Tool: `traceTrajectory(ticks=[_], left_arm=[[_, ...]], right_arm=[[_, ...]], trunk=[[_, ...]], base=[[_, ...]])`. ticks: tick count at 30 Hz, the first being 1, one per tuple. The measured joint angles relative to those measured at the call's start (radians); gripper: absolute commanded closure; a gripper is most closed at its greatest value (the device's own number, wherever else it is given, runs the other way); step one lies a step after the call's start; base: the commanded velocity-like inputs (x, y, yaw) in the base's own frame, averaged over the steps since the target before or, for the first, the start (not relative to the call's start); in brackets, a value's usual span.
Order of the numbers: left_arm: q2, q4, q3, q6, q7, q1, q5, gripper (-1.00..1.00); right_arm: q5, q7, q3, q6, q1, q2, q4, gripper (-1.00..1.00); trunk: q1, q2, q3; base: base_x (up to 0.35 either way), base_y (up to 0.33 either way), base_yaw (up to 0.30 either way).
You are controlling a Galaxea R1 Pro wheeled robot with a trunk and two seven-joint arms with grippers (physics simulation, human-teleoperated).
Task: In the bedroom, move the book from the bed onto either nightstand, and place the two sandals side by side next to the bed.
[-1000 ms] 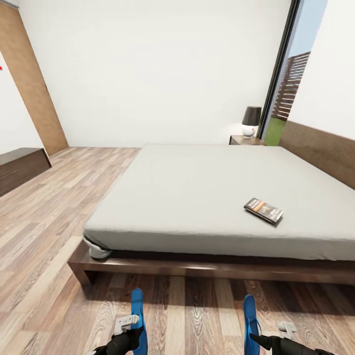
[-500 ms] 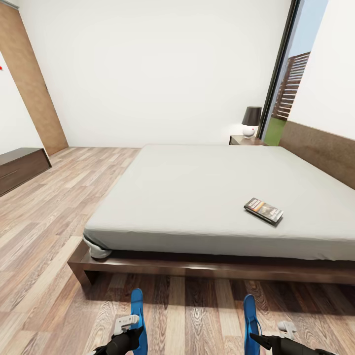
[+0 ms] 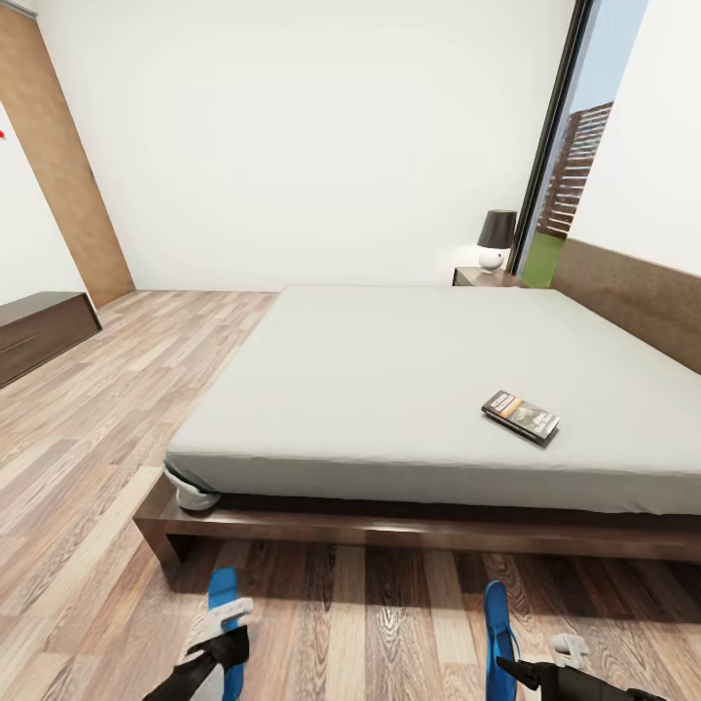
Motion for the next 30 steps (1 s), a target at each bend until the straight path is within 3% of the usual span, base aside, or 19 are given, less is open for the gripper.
traceTrajectory(ticks=[2,3,5,6,9,10,16,30], left_arm=[[0.000,-0.083,-0.002,0.088,0.037,-0.001,-0.008,1.00],[0.001,-0.127,-0.002,0.148,0.049,-0.006,-0.039,1.00],[0.001,-0.163,-0.001,0.229,0.057,-0.050,-0.171,1.00],[0.001,-0.165,0.000,0.244,0.057,-0.065,-0.216,1.00],[-0.001,-0.167,0.000,0.274,0.059,-0.086,-0.316,1.00],[-0.001,-0.165,-0.001,0.278,0.059,-0.088,-0.329,1.00],[0.001,-0.117,-0.004,0.285,0.030,-0.092,-0.354,1.00],[0.002,-0.095,-0.027,0.288,0.019,-0.092,-0.352,1.00]], right_arm=[[0.000,0.001,-0.001,0.000,0.000,0.000,0.000,1.00],[0.000,0.001,-0.001,0.000,0.000,-0.001,0.000,1.00],[0.000,0.001,-0.001,0.000,0.000,-0.001,0.000,1.00],[0.000,0.001,-0.002,0.000,0.000,-0.001,0.000,1.00],[0.000,0.002,-0.002,0.001,0.000,-0.001,0.000,1.00],[0.000,0.002,-0.002,0.001,0.000,-0.001,0.000,1.00],[-0.001,0.001,-0.002,0.002,0.000,-0.001,0.000,1.00],[-0.001,0.000,-0.002,0.002,0.000,-0.001,0.000,1.00]], trunk=[[0.000,0.000,0.000],[0.000,0.000,0.000],[0.000,0.000,0.000],[0.000,0.000,0.000],[0.000,0.000,0.000],[0.000,0.000,0.000],[0.000,0.000,0.000],[0.000,0.000,0.000]], base=[[0.000,0.000,0.000],[0.000,0.000,0.000],[0.000,0.000,0.000],[0.000,0.000,0.000],[0.000,0.000,0.000],[0.000,0.000,0.000],[0.000,0.000,0.000],[0.000,0.000,0.000]])
